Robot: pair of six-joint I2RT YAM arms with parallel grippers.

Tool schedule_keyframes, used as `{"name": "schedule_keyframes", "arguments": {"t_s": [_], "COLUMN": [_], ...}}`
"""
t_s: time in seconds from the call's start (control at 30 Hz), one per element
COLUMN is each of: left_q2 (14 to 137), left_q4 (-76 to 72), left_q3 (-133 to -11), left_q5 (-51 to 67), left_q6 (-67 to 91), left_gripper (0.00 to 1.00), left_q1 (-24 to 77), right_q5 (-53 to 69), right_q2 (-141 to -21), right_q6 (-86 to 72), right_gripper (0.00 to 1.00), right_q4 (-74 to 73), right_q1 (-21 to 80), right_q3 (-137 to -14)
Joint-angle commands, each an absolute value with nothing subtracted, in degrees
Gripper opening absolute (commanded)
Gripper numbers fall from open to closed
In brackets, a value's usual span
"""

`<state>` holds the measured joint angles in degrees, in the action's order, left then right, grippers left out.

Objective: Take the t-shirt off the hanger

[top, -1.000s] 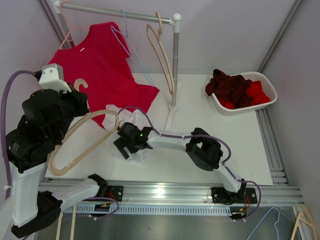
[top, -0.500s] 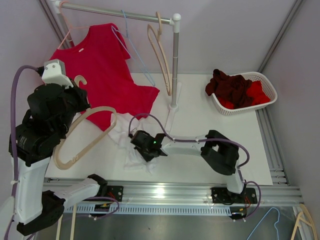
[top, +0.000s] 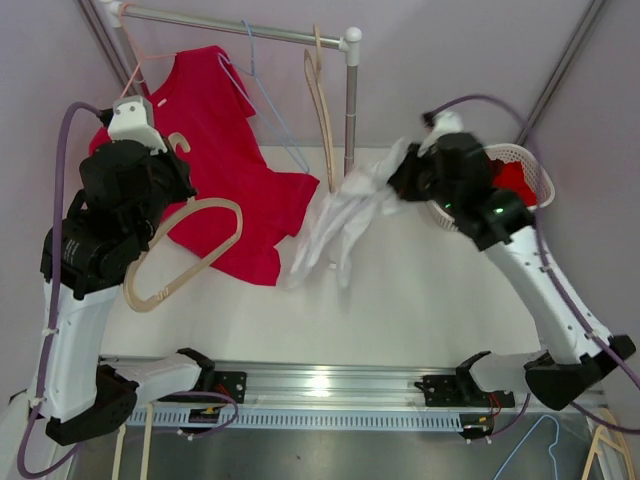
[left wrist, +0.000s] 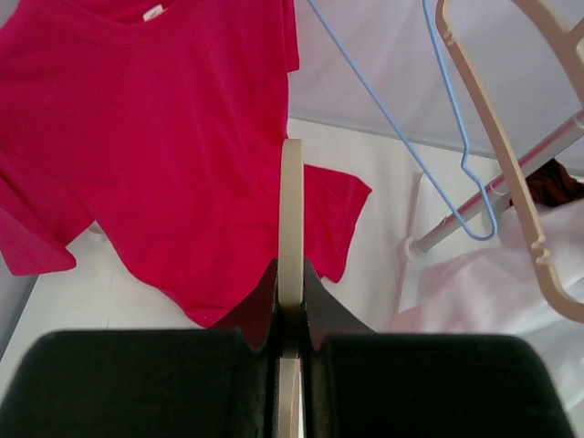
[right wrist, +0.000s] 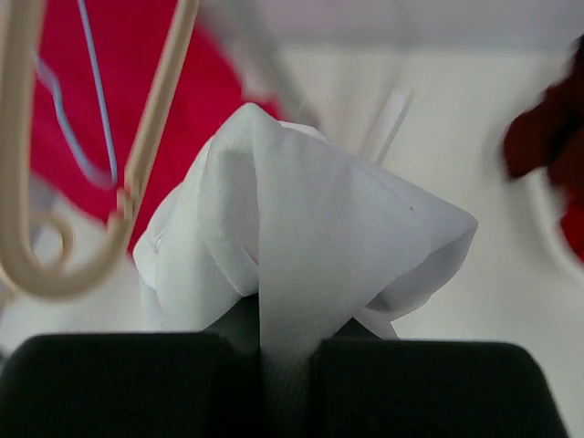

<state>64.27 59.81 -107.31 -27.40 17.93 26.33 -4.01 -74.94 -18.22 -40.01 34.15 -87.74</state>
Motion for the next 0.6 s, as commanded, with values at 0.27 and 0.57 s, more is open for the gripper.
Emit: {"name": "schedule_keyframes", "arguments": {"t_s": [0.27,0.57], "left_q2": [71.63,72.77], "left_q4": [55.99,51.86], "left_q3": [-117.60,-113.47], "left_q5": [-26.72,-28.83], "left_q6": [16.35,15.12], "left_gripper": [0.01,0.01], "left_q1": [25.58,24.79], "right_q5": [9.57,13.81], "right_q2": [-102.98,-101.16], "right_q6": [-18.80,-24.26], "right_gripper": [0.00,0.00], "right_q4": [-57.81,-35.51], "right_q1": [1.25,-12.92], "right_q3": [-151.56,-124.91]}}
